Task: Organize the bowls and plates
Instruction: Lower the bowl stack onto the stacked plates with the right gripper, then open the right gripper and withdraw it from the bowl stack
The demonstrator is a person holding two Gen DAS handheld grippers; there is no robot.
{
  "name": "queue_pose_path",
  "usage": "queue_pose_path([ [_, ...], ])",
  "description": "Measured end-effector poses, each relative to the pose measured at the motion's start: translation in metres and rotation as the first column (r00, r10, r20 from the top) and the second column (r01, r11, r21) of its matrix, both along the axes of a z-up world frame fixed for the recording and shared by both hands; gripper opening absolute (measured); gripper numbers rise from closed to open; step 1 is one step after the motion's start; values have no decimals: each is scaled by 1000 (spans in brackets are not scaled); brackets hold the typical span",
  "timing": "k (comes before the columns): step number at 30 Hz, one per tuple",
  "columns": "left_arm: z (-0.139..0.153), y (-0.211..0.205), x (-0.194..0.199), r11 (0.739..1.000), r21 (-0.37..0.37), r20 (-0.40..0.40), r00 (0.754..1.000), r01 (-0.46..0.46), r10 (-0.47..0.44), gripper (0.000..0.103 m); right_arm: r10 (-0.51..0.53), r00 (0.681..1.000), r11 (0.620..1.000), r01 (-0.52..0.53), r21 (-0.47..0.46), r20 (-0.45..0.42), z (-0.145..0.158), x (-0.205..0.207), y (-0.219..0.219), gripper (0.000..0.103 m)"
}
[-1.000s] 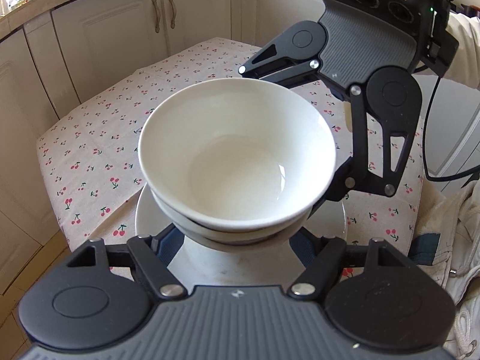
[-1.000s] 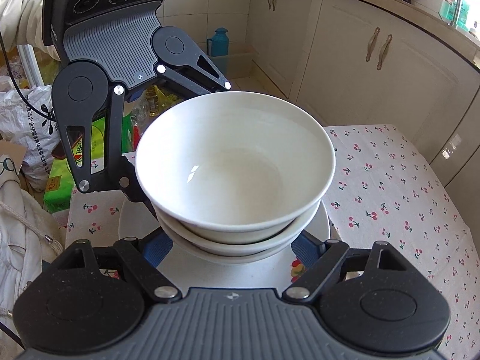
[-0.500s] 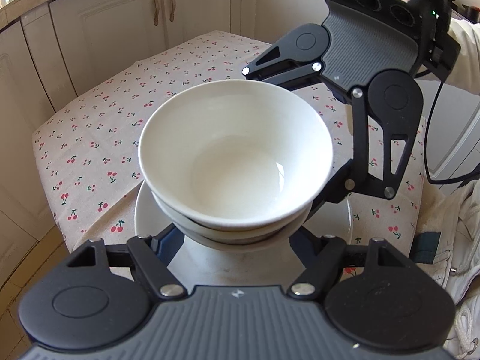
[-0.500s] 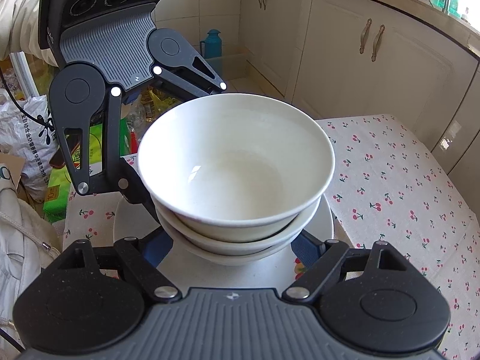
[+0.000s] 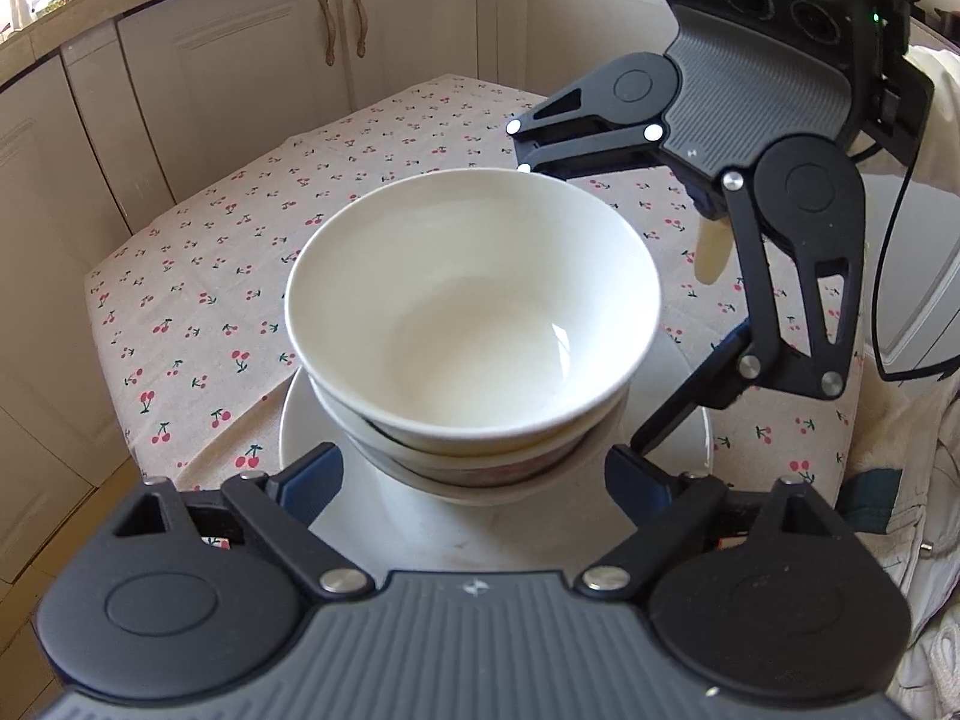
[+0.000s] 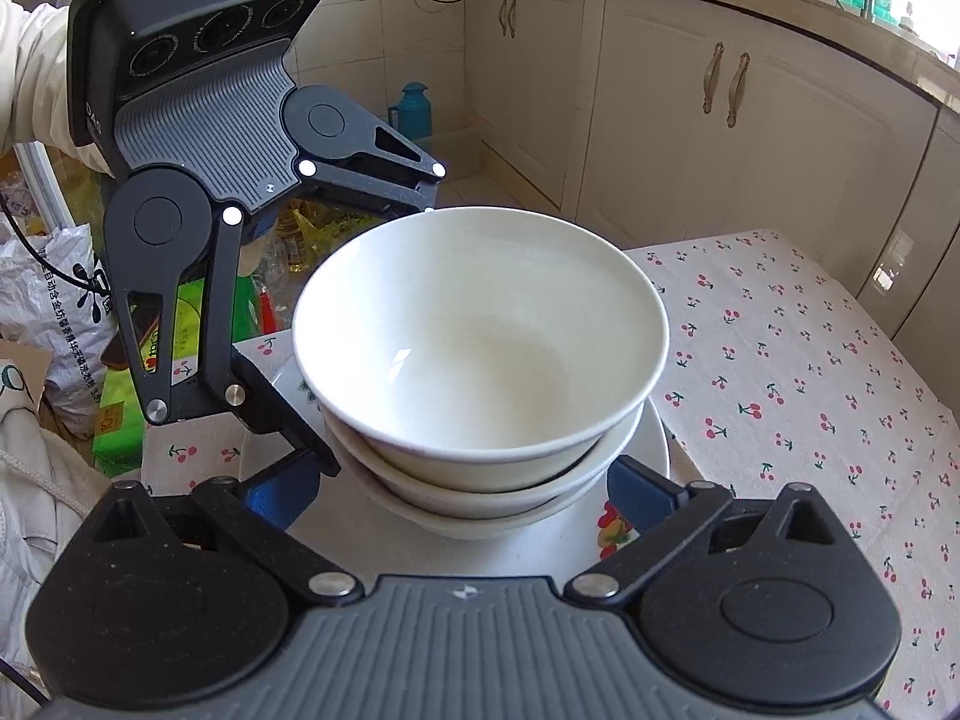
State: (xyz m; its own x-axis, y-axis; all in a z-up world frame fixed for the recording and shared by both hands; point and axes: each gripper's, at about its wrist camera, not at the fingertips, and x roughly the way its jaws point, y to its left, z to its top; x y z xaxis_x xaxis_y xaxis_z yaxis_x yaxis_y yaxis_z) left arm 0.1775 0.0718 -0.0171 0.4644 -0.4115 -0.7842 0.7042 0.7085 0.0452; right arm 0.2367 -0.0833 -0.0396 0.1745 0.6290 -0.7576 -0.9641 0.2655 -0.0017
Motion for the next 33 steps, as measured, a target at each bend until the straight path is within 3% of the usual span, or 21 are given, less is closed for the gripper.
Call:
queue_pose_path([
  [6, 4, 0, -21, 999, 21, 72, 997, -32, 30, 99, -53, 998, 998, 53, -18, 26, 6, -14, -11, 103],
  [10, 13, 3, -41, 995, -11, 141, 985, -95, 96, 100, -160, 985, 987, 160, 3, 64, 17, -29, -23, 103],
  [17, 36, 1, -85, 965, -148, 265, 931, -218, 251, 102, -379, 921, 924, 370, 102, 93, 35, -61, -43, 103],
  [22, 35, -12, -112, 918, -203, 340, 855, -340, 392, 102, -542, 834, 834, 518, 191, 102, 44, -92, -51, 103],
  [24, 33, -20, -122, 886, -219, 351, 815, -408, 462, 102, -627, 776, 769, 602, 215, 70, 46, -99, -58, 103],
  [27, 34, -25, -135, 823, -271, 291, 772, -499, 565, 102, -748, 662, 654, 726, 212, 37, 43, -109, -67, 103],
  [30, 38, -26, -145, 755, -349, 230, 731, -555, 643, 102, -818, 573, 568, 793, 219, 47, 41, -128, -75, 103],
  [33, 45, -30, -154, 708, -341, 208, 684, -619, 699, 102, -843, 536, 528, 817, 232, 35, 42, -146, -84, 103],
])
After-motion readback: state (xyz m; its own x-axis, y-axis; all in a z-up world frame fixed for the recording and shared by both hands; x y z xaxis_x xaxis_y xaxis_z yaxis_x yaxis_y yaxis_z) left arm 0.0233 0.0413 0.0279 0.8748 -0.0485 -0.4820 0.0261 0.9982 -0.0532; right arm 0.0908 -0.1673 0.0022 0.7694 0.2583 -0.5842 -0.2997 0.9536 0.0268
